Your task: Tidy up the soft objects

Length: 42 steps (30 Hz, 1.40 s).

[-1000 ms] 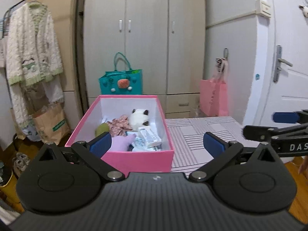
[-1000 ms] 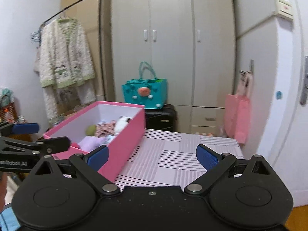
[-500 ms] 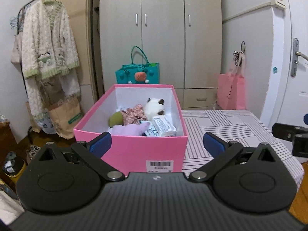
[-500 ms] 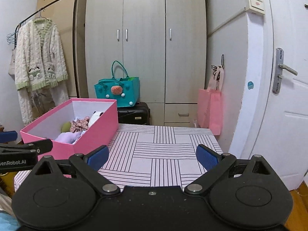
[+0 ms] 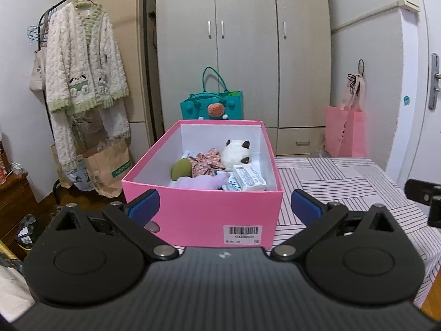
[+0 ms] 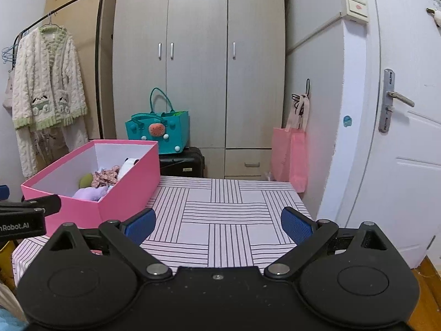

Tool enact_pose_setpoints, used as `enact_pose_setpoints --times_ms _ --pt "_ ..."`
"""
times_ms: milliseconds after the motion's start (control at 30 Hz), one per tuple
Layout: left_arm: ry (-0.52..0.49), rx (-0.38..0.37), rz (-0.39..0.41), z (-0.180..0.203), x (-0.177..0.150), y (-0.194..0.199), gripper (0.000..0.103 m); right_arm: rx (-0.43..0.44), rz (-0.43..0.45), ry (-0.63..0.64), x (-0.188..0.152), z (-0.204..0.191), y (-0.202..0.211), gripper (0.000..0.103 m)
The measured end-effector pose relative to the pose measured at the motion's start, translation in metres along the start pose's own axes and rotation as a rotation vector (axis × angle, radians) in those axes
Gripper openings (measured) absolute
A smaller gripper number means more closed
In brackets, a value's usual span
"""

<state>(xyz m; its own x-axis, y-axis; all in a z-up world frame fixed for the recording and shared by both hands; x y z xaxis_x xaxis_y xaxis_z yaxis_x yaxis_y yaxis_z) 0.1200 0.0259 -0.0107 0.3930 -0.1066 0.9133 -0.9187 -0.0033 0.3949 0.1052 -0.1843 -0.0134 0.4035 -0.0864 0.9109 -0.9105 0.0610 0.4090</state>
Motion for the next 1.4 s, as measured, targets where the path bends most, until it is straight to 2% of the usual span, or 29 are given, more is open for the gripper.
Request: enact_pose_setpoints --times_ms 433,867,1400 --pt "0.007 0.062 -0.005 -0.003 -0.005 -0.003 0.103 -0.044 -0.002 -0.036 -0.012 0.008 -0.002 0.099" --pt "-0.019 0.056 0.034 0.002 -0.008 0.008 0.103 -0.079 0.016 -0.056 -0.013 0.016 0.005 0.1" --pt "-0.007 0.053 0.029 -0.001 -0.011 0.008 0.103 -0.098 0.024 -0.036 -0.015 0.013 0.007 0.1"
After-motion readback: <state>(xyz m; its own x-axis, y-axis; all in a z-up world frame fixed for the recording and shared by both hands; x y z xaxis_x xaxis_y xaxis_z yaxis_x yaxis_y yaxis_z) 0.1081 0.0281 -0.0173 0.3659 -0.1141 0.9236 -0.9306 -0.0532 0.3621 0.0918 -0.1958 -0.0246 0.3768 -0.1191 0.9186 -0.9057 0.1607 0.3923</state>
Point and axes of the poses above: each gripper's, at about its wrist camera, not at the fingertips, and y roughly against the way its jaws point, z to its right, x to its top, the point moved 7 cm from there along -y, roughly the way its jaws point, and after that the axes turned 3 degrees about -y, right-handed, at the moved point
